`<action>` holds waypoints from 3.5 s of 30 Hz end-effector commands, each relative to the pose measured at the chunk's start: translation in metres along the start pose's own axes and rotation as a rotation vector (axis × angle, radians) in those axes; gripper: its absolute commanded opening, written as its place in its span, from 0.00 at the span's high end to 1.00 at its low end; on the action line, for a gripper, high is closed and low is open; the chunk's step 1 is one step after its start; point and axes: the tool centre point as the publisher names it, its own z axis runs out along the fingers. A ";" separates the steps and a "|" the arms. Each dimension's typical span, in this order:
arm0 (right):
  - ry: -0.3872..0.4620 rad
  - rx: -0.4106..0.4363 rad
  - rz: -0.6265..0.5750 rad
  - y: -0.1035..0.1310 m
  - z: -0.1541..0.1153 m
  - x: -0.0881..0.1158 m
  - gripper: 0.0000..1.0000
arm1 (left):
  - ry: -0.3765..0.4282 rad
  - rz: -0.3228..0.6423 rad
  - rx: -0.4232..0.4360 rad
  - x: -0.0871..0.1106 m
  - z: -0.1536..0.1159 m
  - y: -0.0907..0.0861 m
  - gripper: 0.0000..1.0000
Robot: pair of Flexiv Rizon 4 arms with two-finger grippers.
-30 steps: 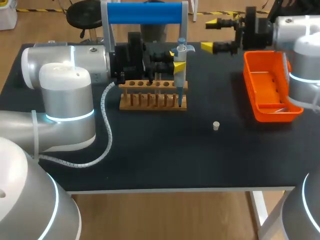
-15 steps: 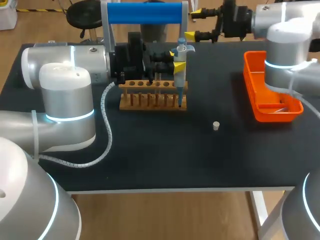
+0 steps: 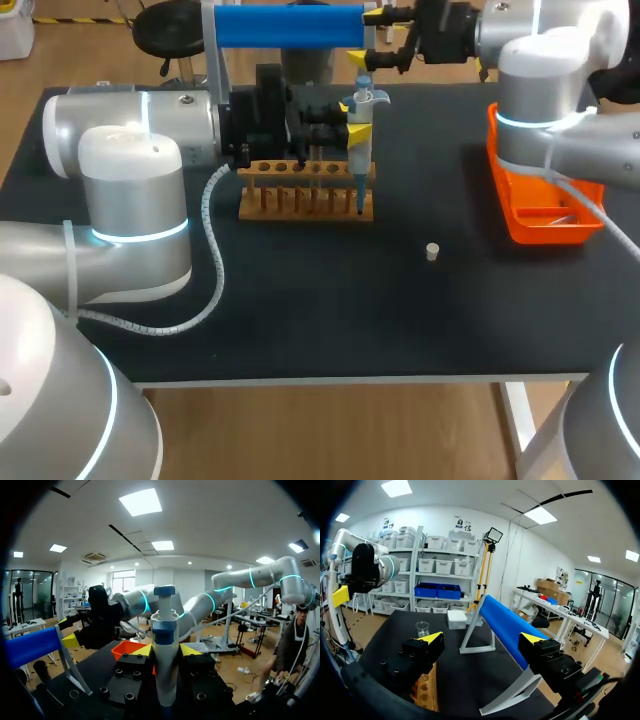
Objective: Invert the test tube, pick up the pipette, mount the tip to pipette, aspirate from beaker and dispense into the tube, eject the tip, return the pipette, and cap with the stopper.
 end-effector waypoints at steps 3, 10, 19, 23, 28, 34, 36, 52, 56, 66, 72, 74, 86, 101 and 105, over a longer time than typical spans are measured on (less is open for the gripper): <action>-0.002 0.006 -0.003 0.001 0.001 0.000 0.00 | -0.005 0.001 0.004 0.001 0.001 0.001 1.00; -0.006 0.006 -0.005 0.005 -0.005 0.005 0.00 | -0.005 0.001 0.004 0.001 0.001 0.001 1.00; -0.006 0.006 -0.005 0.005 -0.005 0.005 0.00 | -0.005 0.001 0.004 0.001 0.001 0.001 1.00; -0.006 0.006 -0.005 0.005 -0.005 0.005 0.00 | -0.005 0.001 0.004 0.001 0.001 0.001 1.00; -0.006 0.006 -0.005 0.005 -0.005 0.005 0.00 | -0.005 0.001 0.004 0.001 0.001 0.001 1.00; -0.006 0.006 -0.005 0.005 -0.005 0.005 0.00 | -0.005 0.001 0.004 0.001 0.001 0.001 1.00; -0.006 0.006 -0.005 0.005 -0.005 0.005 0.00 | -0.005 0.001 0.004 0.001 0.001 0.001 1.00; -0.020 0.029 -0.003 0.001 0.001 0.005 0.00 | -0.005 0.001 0.004 0.001 0.001 0.001 1.00; -0.021 0.051 -0.008 -0.002 0.006 0.006 0.00 | -0.005 0.001 0.004 0.001 0.001 0.001 1.00; -0.022 0.081 0.000 -0.005 0.012 0.008 0.00 | -0.005 0.001 0.004 0.001 0.001 0.001 1.00; -0.024 0.087 0.002 -0.006 0.012 0.008 0.00 | -0.005 0.001 0.004 0.001 0.001 0.001 1.00; -0.027 0.089 0.002 -0.006 0.012 0.008 0.00 | -0.005 0.001 0.004 0.001 0.001 0.001 1.00; -0.038 0.089 0.002 -0.006 0.012 0.008 0.00 | -0.005 0.001 0.004 0.001 0.001 0.001 1.00; -0.038 0.089 0.002 -0.006 0.012 0.008 0.00 | -0.014 -0.001 -0.003 0.000 -0.003 0.000 1.00; -0.038 0.089 0.002 -0.006 0.012 0.008 0.00 | -0.052 0.004 -0.020 -0.003 -0.021 -0.006 1.00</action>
